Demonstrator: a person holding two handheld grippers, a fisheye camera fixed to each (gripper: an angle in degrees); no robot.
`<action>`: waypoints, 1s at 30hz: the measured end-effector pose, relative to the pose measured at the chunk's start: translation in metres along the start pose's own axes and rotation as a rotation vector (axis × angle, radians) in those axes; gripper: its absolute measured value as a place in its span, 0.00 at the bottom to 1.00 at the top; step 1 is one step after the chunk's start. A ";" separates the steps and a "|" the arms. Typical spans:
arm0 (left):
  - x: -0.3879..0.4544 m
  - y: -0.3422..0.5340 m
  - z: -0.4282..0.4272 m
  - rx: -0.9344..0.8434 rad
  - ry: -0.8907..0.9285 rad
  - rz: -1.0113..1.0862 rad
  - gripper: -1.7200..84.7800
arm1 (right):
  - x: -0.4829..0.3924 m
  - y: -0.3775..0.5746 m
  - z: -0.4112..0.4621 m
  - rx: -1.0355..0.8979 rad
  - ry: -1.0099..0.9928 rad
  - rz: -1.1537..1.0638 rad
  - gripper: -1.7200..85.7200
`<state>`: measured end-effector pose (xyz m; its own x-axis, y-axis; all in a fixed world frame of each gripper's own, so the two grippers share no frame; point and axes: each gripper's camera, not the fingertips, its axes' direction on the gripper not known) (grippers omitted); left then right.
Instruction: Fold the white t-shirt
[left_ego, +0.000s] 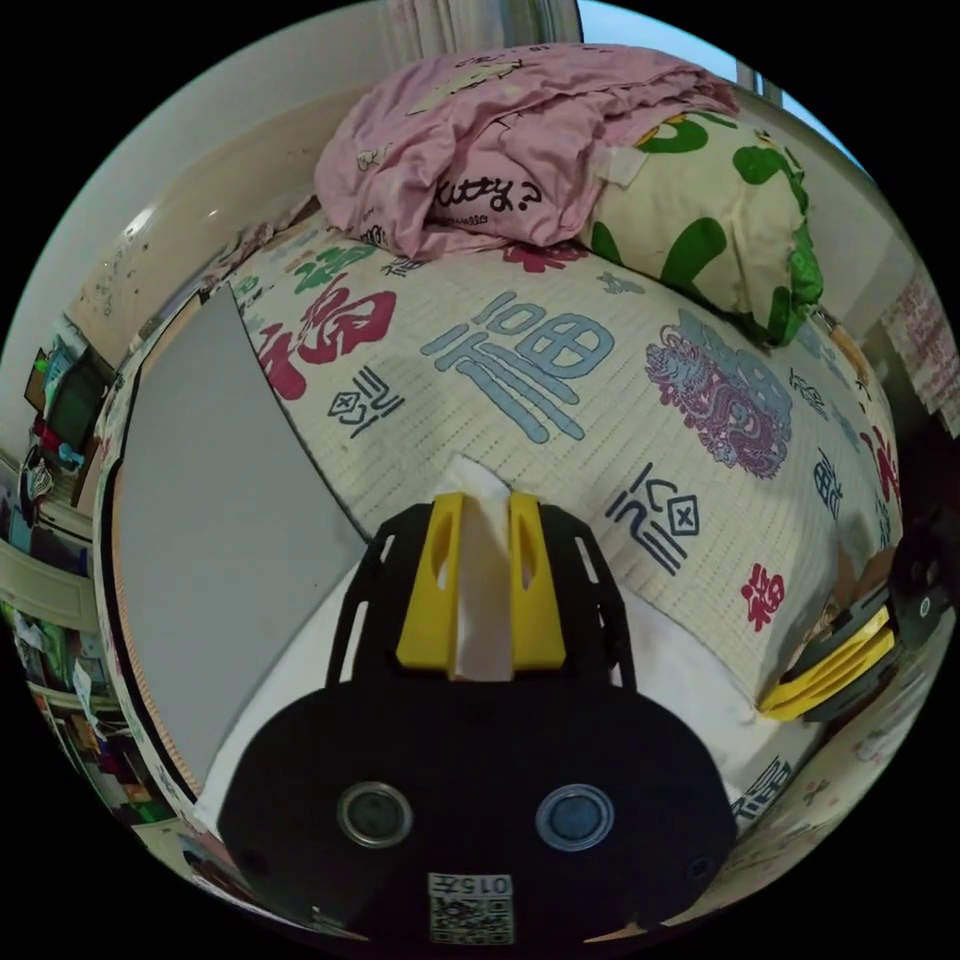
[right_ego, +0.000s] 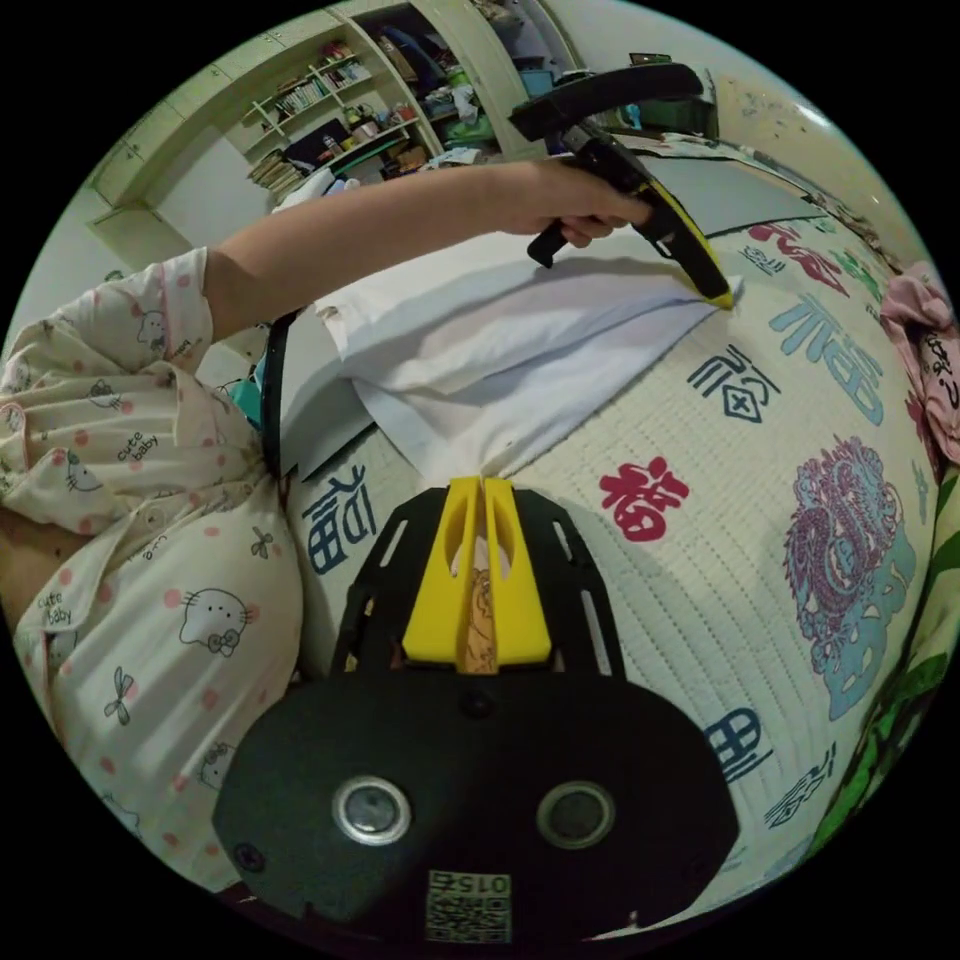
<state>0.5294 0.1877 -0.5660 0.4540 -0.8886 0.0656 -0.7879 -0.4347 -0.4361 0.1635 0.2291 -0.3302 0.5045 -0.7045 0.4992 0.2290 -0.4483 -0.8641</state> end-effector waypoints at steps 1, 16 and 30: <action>-0.001 0.000 0.000 -0.001 0.001 -0.008 0.07 | -0.001 0.004 -0.006 0.028 -0.002 -0.020 0.02; -0.050 0.036 -0.137 0.626 0.361 -0.163 0.03 | 0.017 0.174 -0.139 0.975 -0.135 -0.237 0.02; -0.277 0.309 -0.194 0.619 0.246 -0.375 0.02 | -0.104 -0.302 0.112 0.455 -0.432 -0.472 0.02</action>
<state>0.0788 0.2711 -0.5446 0.4825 -0.7361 0.4747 -0.1896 -0.6169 -0.7639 0.1348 0.4995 -0.1282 0.5264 -0.1776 0.8315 0.7714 -0.3114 -0.5549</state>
